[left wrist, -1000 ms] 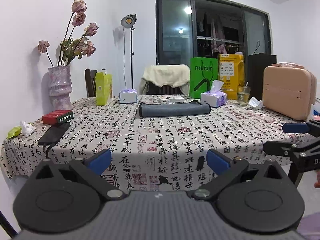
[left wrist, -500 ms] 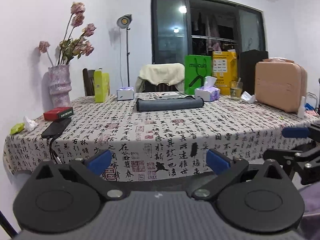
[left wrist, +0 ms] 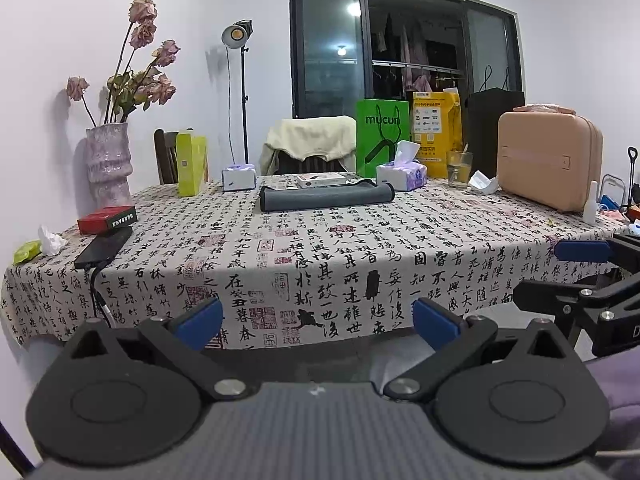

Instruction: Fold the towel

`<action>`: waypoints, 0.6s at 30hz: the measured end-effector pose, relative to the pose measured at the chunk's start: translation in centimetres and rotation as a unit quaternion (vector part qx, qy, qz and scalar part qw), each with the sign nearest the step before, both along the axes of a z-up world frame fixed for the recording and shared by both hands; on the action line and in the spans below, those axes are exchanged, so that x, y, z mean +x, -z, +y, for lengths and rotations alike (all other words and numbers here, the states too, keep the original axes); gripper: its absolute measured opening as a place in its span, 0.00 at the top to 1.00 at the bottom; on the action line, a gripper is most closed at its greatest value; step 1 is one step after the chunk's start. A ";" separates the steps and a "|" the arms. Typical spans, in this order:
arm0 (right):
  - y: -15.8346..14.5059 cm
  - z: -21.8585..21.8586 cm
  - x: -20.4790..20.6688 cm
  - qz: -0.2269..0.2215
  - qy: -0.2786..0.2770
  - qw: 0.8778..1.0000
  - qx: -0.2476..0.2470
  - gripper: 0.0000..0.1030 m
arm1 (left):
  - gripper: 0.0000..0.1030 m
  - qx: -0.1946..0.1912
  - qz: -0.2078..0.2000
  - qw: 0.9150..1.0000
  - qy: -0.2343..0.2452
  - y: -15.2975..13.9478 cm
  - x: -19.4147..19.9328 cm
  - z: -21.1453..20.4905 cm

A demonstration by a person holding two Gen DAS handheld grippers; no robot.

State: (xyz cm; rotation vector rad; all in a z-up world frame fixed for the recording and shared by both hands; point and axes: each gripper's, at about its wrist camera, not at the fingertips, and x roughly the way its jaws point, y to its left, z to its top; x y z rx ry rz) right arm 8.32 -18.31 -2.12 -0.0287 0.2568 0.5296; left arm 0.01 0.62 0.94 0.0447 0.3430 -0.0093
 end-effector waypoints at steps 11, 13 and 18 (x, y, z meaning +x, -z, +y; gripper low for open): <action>0.1 0.0 0.0 0.000 -0.001 1.000 0.002 0.00 | 0.00 0.002 -0.004 1.000 0.003 -0.1 -0.1 -0.3; 0.1 0.0 -0.1 -0.001 0.000 1.000 0.002 0.00 | 0.00 0.003 -0.005 1.000 0.005 -0.1 0.0 -0.2; 0.2 -0.1 -0.1 0.000 0.000 1.000 0.003 0.00 | 0.00 0.003 -0.006 1.000 0.004 -0.1 -0.1 -0.2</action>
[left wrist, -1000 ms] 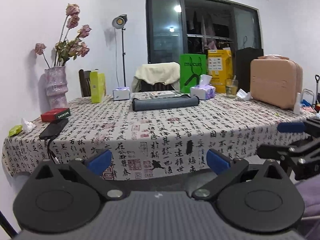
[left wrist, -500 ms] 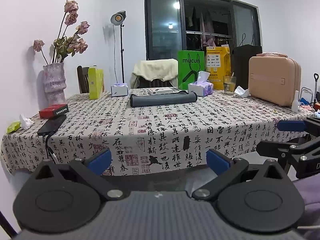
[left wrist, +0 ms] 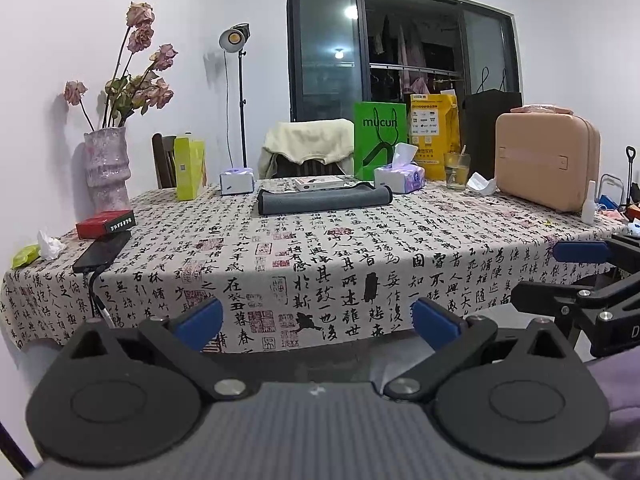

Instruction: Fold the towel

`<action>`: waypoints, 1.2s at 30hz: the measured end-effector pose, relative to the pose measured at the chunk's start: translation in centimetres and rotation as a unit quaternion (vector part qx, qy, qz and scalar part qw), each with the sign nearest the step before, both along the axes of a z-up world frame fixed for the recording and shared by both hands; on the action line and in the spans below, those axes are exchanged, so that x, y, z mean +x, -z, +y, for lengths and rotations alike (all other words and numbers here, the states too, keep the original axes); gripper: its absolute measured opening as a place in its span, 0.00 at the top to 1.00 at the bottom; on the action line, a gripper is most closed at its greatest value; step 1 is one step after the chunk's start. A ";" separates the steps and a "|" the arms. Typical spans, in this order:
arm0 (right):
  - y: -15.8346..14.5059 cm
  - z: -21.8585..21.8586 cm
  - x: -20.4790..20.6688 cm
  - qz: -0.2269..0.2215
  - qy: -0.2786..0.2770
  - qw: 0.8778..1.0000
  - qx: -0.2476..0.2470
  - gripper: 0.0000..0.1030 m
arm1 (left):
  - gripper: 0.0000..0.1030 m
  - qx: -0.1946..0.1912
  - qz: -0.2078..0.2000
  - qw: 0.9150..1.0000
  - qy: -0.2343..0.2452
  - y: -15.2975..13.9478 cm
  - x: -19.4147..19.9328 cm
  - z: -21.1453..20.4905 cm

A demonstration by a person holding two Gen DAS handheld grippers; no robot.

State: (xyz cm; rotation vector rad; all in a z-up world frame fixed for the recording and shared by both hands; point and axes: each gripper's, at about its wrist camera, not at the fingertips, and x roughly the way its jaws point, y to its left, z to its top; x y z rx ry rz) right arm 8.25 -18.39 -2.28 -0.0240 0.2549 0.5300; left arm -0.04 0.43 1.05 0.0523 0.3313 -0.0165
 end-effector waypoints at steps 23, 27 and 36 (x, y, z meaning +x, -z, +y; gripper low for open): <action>0.1 -0.2 -0.1 -0.003 0.002 1.000 0.000 0.00 | 0.00 0.002 -0.004 1.000 -0.001 0.0 -0.1 -0.1; 0.1 -0.2 -0.1 -0.003 0.002 1.000 0.000 0.00 | 0.00 0.003 -0.005 1.000 -0.001 -0.1 -0.1 0.0; 0.0 -0.1 0.0 -0.003 0.003 1.000 0.000 0.00 | 0.00 0.004 -0.006 1.000 -0.002 -0.2 -0.1 0.0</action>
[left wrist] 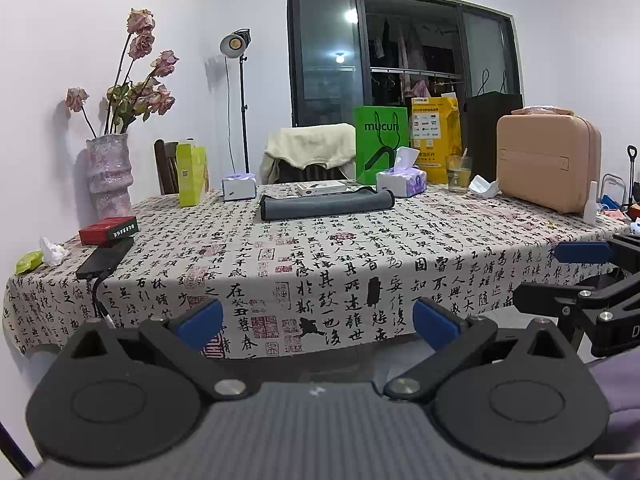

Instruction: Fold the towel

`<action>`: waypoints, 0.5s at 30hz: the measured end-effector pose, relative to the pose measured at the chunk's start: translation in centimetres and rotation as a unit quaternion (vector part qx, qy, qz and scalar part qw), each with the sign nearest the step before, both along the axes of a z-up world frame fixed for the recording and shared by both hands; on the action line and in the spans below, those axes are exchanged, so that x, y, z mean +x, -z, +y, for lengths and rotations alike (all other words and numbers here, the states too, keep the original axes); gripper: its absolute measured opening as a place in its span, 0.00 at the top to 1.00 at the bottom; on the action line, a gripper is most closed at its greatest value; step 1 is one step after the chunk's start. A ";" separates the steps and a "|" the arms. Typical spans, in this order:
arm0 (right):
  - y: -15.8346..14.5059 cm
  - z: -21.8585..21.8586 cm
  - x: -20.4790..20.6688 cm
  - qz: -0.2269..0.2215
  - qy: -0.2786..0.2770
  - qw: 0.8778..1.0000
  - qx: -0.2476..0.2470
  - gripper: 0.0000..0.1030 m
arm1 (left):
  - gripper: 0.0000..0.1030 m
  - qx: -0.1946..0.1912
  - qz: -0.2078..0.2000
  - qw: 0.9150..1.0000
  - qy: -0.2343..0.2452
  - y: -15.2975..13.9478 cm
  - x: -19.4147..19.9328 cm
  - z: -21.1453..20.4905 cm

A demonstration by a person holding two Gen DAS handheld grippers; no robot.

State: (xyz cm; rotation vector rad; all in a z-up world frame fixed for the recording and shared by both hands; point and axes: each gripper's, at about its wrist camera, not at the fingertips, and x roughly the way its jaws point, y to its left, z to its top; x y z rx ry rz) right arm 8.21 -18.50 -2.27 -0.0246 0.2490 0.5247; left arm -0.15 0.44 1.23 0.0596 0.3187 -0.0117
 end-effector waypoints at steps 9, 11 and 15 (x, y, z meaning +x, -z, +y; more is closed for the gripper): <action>0.0 0.0 0.0 0.000 0.000 1.000 0.000 0.00 | 0.00 0.001 -0.002 1.000 -0.001 0.0 -0.1 0.1; 0.0 0.0 0.0 -0.001 0.000 1.000 0.000 0.00 | 0.00 0.001 -0.002 1.000 -0.002 -0.1 0.0 0.1; -0.1 -0.1 0.1 -0.002 0.001 1.000 0.000 0.00 | 0.00 0.001 -0.002 1.000 -0.002 -0.1 0.0 0.1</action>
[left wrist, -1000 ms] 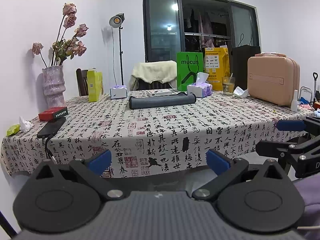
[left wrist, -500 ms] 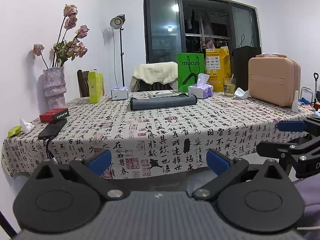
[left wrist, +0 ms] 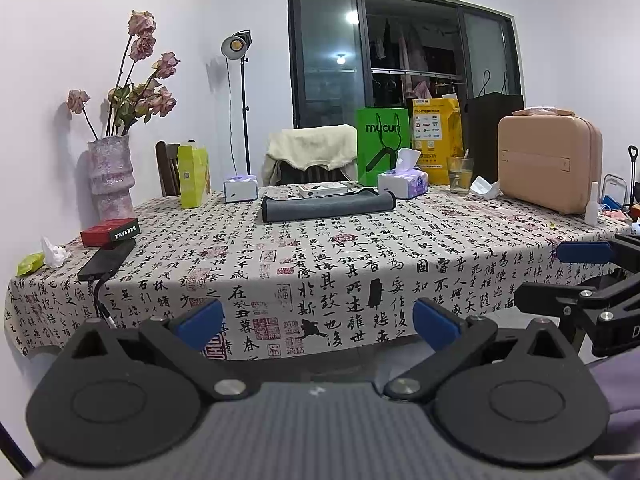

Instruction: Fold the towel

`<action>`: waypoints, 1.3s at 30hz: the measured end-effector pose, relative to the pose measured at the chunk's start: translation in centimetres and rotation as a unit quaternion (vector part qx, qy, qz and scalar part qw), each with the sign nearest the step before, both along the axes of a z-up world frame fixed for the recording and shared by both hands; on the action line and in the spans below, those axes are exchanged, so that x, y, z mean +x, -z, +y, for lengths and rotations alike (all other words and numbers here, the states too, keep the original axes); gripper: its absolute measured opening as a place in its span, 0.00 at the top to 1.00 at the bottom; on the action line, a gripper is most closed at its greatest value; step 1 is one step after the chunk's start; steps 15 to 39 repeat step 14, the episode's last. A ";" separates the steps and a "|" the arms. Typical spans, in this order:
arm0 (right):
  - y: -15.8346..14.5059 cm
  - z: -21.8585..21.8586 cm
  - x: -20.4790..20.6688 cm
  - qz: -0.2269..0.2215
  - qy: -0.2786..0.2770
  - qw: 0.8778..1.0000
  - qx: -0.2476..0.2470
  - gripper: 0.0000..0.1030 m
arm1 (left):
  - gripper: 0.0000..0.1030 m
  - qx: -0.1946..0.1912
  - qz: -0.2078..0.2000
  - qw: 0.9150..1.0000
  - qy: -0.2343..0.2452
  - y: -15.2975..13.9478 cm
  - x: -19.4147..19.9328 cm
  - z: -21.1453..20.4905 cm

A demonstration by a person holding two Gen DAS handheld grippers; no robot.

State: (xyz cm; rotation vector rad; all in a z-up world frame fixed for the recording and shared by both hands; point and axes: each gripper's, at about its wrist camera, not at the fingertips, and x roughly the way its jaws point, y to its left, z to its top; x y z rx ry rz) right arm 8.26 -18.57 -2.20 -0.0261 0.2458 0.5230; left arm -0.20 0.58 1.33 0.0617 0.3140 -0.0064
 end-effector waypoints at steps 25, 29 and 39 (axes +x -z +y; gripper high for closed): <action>0.1 0.0 0.0 -0.004 0.003 1.000 0.002 0.00 | 0.00 -0.001 -0.004 1.000 -0.004 -0.1 -0.1 0.1; 0.1 0.0 0.0 -0.004 0.003 1.000 0.002 0.00 | 0.00 -0.001 -0.004 1.000 -0.004 -0.1 -0.1 0.1; 0.1 0.0 0.0 -0.004 0.003 1.000 0.002 0.00 | 0.00 -0.001 -0.004 1.000 -0.004 -0.1 -0.1 0.1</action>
